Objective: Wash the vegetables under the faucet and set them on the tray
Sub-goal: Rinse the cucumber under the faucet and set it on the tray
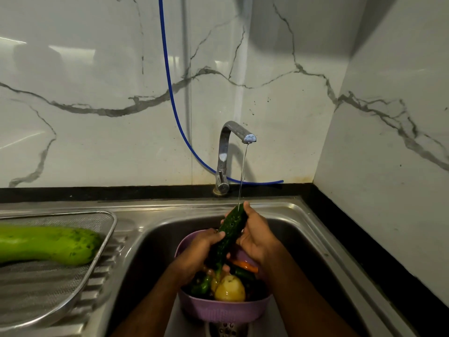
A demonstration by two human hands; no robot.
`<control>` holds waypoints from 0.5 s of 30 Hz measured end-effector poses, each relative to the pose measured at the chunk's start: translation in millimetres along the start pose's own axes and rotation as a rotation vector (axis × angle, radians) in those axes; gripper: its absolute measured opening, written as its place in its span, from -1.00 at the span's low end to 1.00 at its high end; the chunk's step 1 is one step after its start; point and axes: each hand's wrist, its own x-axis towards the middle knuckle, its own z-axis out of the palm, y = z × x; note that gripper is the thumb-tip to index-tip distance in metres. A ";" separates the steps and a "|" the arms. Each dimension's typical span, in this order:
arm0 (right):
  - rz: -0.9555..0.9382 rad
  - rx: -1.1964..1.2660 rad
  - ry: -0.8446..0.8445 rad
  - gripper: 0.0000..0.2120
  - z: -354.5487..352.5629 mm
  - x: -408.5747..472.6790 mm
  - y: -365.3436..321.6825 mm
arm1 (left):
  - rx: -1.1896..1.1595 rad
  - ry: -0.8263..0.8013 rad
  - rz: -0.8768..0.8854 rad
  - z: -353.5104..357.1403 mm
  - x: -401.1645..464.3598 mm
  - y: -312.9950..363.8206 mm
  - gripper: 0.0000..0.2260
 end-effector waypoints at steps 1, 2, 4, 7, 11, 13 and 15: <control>0.006 -0.011 0.007 -0.57 1.8 0.8 1.1 | 0.089 0.039 0.067 1.9 0.5 -0.3 -0.69; 0.014 -0.020 0.019 -0.57 4.2 1.3 2.2 | 0.178 0.064 0.138 2.1 1.5 -1.4 -0.67; 0.025 -0.041 0.055 -0.51 7.7 2.8 3.0 | 0.264 0.051 0.216 0.7 1.1 -3.6 -0.68; 0.044 -0.020 0.068 -0.44 7.5 4.9 3.8 | 0.212 -0.014 0.193 -2.1 -2.3 -5.0 -0.73; 0.048 -0.020 -0.051 -0.48 3.3 3.1 5.4 | 0.111 0.012 0.093 -4.2 -6.7 -7.9 -0.77; 0.049 -0.009 -0.069 -0.49 2.8 3.5 6.7 | 0.002 0.003 0.045 -5.0 -6.3 -6.2 -0.72; 0.039 -0.013 -0.056 -0.47 3.8 4.3 8.0 | -0.144 -0.009 -0.017 -1.8 -7.5 -1.2 -0.61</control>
